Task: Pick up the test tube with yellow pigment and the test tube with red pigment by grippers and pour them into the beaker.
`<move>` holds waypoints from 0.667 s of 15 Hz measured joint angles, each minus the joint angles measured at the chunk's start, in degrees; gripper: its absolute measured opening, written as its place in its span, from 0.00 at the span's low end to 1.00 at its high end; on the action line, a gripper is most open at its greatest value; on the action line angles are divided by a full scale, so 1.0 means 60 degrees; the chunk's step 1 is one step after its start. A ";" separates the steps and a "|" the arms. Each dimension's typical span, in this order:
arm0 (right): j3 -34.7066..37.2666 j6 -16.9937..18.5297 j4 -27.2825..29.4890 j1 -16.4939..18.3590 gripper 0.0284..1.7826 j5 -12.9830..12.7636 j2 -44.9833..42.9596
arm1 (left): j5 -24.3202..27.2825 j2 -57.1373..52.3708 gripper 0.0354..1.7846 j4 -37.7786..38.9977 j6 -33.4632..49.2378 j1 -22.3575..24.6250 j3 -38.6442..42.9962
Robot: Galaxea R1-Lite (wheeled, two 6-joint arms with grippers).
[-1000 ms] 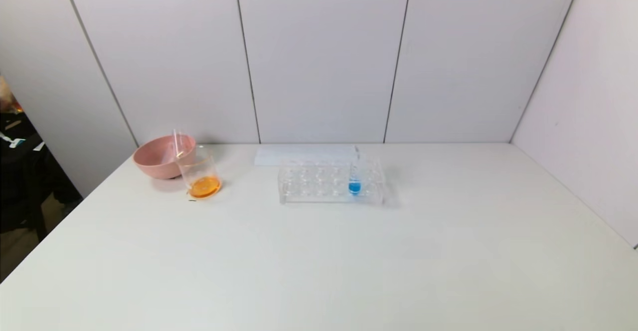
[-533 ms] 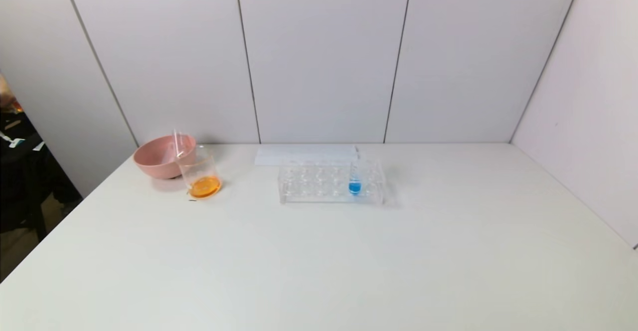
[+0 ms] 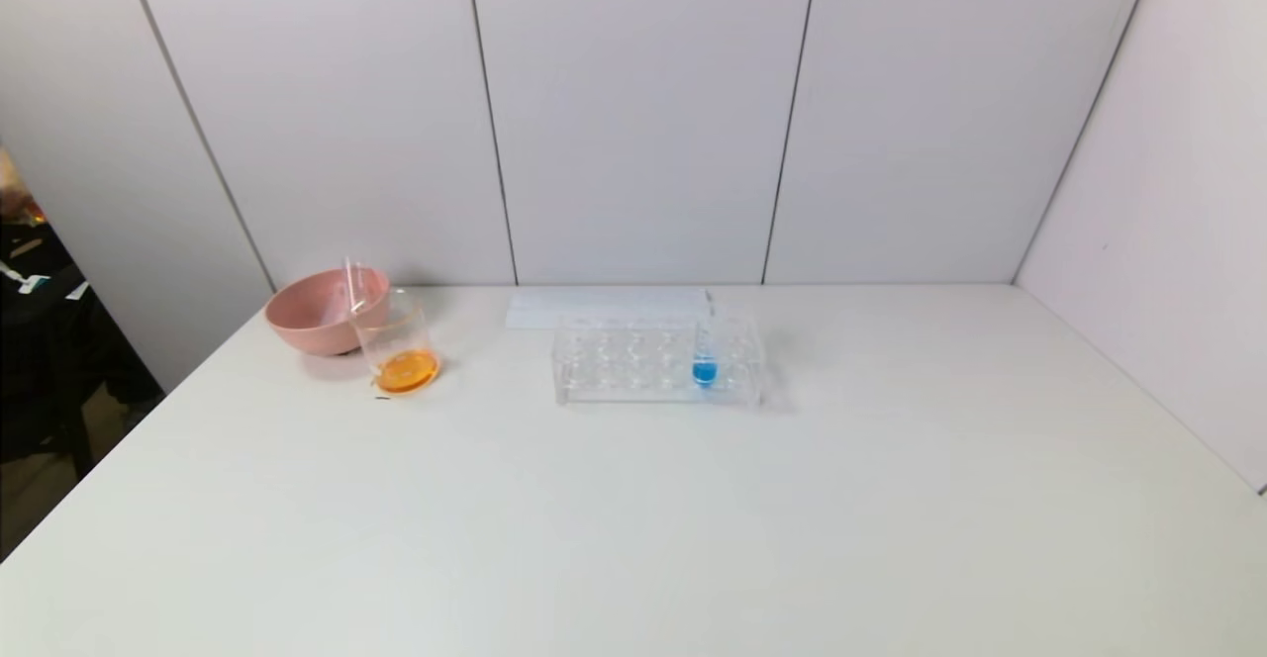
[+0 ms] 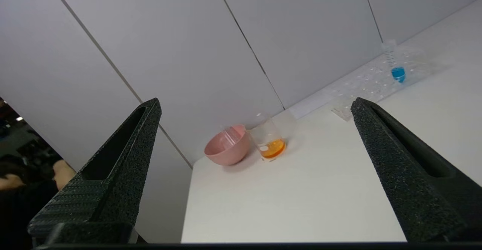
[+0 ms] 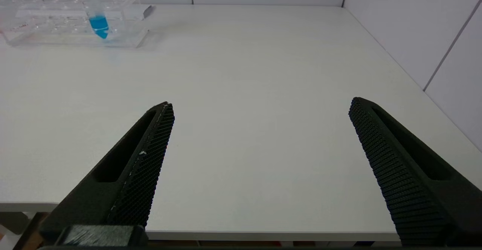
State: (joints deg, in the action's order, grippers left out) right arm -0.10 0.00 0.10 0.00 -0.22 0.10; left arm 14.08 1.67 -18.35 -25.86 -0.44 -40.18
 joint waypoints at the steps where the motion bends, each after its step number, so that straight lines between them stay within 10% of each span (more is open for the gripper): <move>1: 0.0000 0.0000 0.0000 0.0000 0.95 0.0000 0.0000 | -0.0043 -0.0110 0.99 0.0845 -0.0402 0.0004 0.0809; 7: 0.0000 0.0000 -0.0004 0.0000 0.95 0.0006 0.0000 | -0.0167 -0.0278 0.99 0.5569 0.0437 0.0014 0.5876; 10: 0.0000 0.0000 0.0000 0.0000 0.95 0.0000 0.0000 | -0.0252 -0.0286 0.99 0.4982 0.1012 0.0018 0.6593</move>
State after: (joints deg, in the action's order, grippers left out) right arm -0.10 0.00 0.10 0.00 -0.22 0.10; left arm 12.57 -0.05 11.54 -19.79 -0.33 -0.62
